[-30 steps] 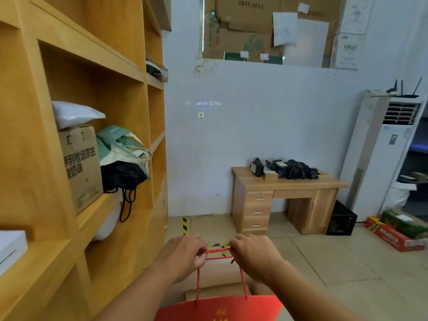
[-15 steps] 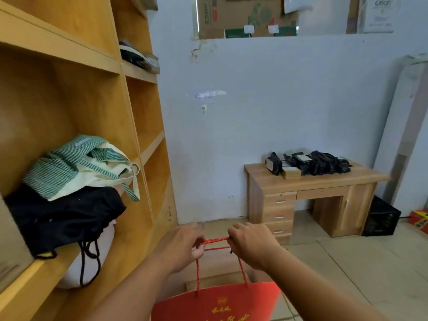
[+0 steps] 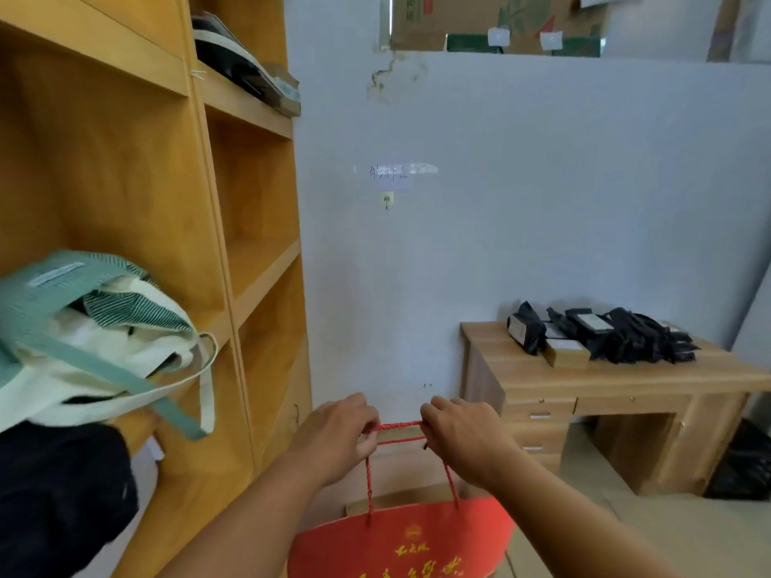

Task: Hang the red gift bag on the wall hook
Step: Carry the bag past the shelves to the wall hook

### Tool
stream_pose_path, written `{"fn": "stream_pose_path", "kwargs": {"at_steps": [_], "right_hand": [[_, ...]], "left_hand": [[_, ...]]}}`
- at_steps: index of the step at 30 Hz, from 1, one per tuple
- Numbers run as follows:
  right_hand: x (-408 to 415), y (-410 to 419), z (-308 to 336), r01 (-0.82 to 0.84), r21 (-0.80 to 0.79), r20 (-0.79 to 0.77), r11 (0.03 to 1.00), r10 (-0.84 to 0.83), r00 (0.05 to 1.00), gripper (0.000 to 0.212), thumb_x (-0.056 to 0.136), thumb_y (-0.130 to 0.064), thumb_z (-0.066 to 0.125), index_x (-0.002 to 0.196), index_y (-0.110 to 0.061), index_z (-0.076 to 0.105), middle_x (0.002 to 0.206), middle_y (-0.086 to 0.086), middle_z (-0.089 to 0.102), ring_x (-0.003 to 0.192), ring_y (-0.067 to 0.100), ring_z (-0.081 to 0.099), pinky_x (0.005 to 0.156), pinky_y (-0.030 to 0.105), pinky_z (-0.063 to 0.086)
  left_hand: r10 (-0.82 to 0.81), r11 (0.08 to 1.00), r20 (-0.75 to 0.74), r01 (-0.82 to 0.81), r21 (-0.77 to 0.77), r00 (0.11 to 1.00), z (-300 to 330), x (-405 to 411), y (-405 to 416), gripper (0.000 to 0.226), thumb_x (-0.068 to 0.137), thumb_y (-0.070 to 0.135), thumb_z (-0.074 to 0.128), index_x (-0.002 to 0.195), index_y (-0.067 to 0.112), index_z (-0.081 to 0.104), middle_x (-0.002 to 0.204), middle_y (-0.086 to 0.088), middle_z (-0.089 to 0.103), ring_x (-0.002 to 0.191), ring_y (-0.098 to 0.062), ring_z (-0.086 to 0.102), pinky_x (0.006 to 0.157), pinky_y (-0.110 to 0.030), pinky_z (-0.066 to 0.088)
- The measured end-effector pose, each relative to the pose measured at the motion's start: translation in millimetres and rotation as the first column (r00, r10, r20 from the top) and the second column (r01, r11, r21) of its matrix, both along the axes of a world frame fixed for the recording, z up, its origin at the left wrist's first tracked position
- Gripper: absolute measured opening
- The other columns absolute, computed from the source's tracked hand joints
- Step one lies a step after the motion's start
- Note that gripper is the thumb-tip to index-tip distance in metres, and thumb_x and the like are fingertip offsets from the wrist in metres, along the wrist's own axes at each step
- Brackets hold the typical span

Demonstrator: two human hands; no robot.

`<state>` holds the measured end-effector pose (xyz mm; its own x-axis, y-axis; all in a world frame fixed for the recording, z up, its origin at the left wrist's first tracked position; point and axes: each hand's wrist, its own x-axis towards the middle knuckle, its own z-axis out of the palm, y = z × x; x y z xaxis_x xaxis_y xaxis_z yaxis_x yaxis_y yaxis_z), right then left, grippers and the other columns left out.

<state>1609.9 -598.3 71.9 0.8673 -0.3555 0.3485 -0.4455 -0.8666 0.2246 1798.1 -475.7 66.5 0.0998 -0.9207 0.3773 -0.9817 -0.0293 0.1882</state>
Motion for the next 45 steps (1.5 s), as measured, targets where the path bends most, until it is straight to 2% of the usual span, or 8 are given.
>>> {"fn": "stream_pose_path", "kwargs": {"at_steps": [8, 16, 21, 25, 33, 38, 42, 45], "right_hand": [[96, -123, 13, 0.056, 0.013, 0.039, 0.998, -0.056, 0.998, 0.023, 0.104, -0.034, 0.04, 0.1, -0.018, 0.056, 0.09, 0.001, 0.061, 0.074, 0.022, 0.058, 0.052, 0.034, 0.037], [177, -259, 10, 0.067, -0.071, 0.061, 0.995, -0.063, 0.996, 0.021, 0.102, -0.033, 0.044, 0.097, -0.018, 0.057, 0.087, 0.003, 0.062, 0.071, 0.024, 0.053, 0.066, 0.039, 0.041], [219, -350, 5, 0.055, -0.09, 0.091, 0.994, -0.046, 0.995, 0.021, 0.101, -0.034, 0.047, 0.095, -0.017, 0.058, 0.085, 0.003, 0.063, 0.07, 0.025, 0.055, 0.064, 0.039, 0.039], [253, -419, 13, 0.046, -0.087, 0.089, 0.995, -0.038, 0.995, 0.021, 0.101, -0.034, 0.045, 0.099, -0.016, 0.057, 0.089, 0.004, 0.063, 0.072, 0.026, 0.056, 0.065, 0.041, 0.042], [328, -538, 25, 0.063, -0.116, 0.077, 0.991, -0.055, 0.996, 0.018, 0.089, -0.029, 0.067, 0.077, -0.019, 0.059, 0.068, -0.001, 0.06, 0.054, 0.022, 0.053, 0.052, 0.034, 0.03], [379, -604, 19, 0.075, -0.107, 0.076, 0.991, -0.067, 0.995, 0.017, 0.095, -0.03, 0.06, 0.084, -0.017, 0.059, 0.073, 0.001, 0.061, 0.057, 0.022, 0.052, 0.056, 0.034, 0.031], [425, -652, 18, 0.087, -0.104, 0.067, 0.991, -0.08, 0.994, 0.018, 0.092, -0.029, 0.064, 0.079, -0.018, 0.059, 0.068, -0.001, 0.06, 0.052, 0.02, 0.05, 0.052, 0.033, 0.03], [456, -686, 17, 0.098, -0.097, 0.089, 0.99, -0.09, 0.992, 0.018, 0.093, -0.029, 0.063, 0.079, -0.017, 0.06, 0.067, 0.0, 0.06, 0.052, 0.019, 0.049, 0.052, 0.032, 0.03]], "left_hand": [[-0.054, 0.998, 0.012, 0.054, -0.023, 0.998, 11, 102, -137, 0.01, 0.096, 0.028, 0.059, 0.098, 0.023, 0.067, 0.093, 0.007, 0.057, 0.076, -0.01, 0.056, 0.068, -0.027, 0.051], [-0.079, 0.996, 0.064, 0.082, -0.036, 0.995, 17, 189, -274, 0.009, 0.095, 0.031, 0.059, 0.097, 0.026, 0.066, 0.092, 0.01, 0.056, 0.077, -0.011, 0.055, 0.069, -0.025, 0.049], [-0.068, 0.997, 0.041, 0.069, -0.018, 0.997, 14, 231, -359, 0.007, 0.096, 0.032, 0.06, 0.096, 0.028, 0.066, 0.089, 0.013, 0.054, 0.075, -0.011, 0.055, 0.064, -0.019, 0.043], [-0.065, 0.998, 0.05, 0.066, -0.013, 0.997, 20, 264, -424, 0.007, 0.094, 0.033, 0.059, 0.094, 0.03, 0.065, 0.089, 0.013, 0.055, 0.074, -0.009, 0.056, 0.068, -0.022, 0.047], [-0.042, 0.998, 0.014, 0.042, -0.037, 0.999, 24, 336, -545, 0.006, 0.094, 0.033, 0.062, 0.094, 0.029, 0.066, 0.088, 0.013, 0.055, 0.073, -0.01, 0.056, 0.067, -0.022, 0.05], [-0.064, 0.997, 0.009, 0.064, -0.043, 0.998, 18, 389, -614, 0.008, 0.094, 0.033, 0.061, 0.096, 0.027, 0.067, 0.089, 0.011, 0.055, 0.073, -0.01, 0.055, 0.066, -0.02, 0.047], [-0.066, 0.998, -0.013, 0.066, -0.026, 0.998, 16, 438, -667, 0.008, 0.094, 0.034, 0.062, 0.096, 0.028, 0.067, 0.09, 0.012, 0.055, 0.074, -0.01, 0.056, 0.068, -0.022, 0.05], [-0.077, 0.997, 0.003, 0.077, -0.016, 0.997, 20, 468, -704, 0.007, 0.094, 0.031, 0.063, 0.096, 0.026, 0.067, 0.09, 0.012, 0.056, 0.073, -0.01, 0.055, 0.064, -0.018, 0.044]]}}
